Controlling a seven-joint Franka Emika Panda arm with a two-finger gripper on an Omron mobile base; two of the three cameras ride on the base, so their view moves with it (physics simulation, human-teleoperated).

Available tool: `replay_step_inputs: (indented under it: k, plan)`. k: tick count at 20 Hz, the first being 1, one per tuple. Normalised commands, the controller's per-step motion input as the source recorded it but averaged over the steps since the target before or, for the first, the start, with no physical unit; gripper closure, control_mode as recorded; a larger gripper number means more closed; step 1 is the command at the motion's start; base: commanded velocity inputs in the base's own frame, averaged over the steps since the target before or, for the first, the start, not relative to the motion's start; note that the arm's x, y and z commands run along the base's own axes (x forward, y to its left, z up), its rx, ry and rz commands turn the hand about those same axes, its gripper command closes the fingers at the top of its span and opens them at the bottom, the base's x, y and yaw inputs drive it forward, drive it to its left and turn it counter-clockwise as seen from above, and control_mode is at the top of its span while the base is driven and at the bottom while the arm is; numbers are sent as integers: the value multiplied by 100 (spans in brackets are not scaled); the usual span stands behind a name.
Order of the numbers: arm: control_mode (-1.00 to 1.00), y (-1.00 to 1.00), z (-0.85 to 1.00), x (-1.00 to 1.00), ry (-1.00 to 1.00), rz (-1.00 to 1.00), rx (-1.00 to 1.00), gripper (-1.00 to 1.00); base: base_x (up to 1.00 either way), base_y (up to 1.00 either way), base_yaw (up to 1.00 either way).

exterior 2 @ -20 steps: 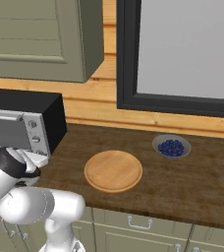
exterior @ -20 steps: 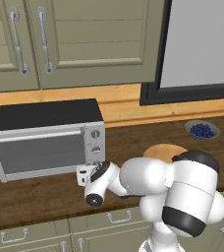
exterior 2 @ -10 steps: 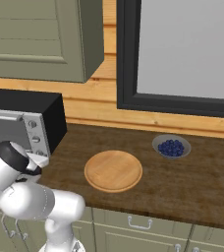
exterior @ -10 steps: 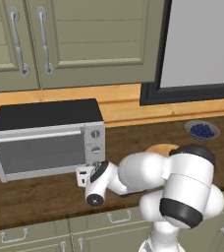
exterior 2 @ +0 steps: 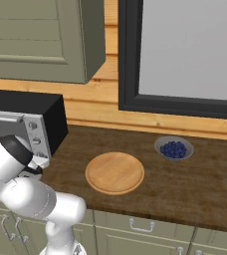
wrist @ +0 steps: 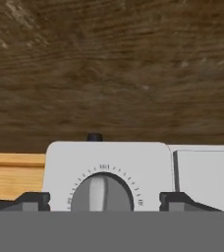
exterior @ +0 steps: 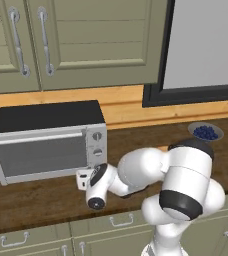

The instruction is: Pick up the kebab skewer and baguette bread, and place them inside the toaster oven. Close the toaster oven door and start by setting the timer.

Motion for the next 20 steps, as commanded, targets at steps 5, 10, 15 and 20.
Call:
replay_step_inputs:
  k: [5,10,15,20]
  plan:
    - [-100,0,1,2,-7,0,0,-100,0,0,0]
    - [-100,0,1,0,-4,0,0,100,0,0,0]
    - [-100,-10,13,0,-1,0,0,100,0,0,0]
    - [-100,-17,29,0,0,0,0,100,0,0,0]
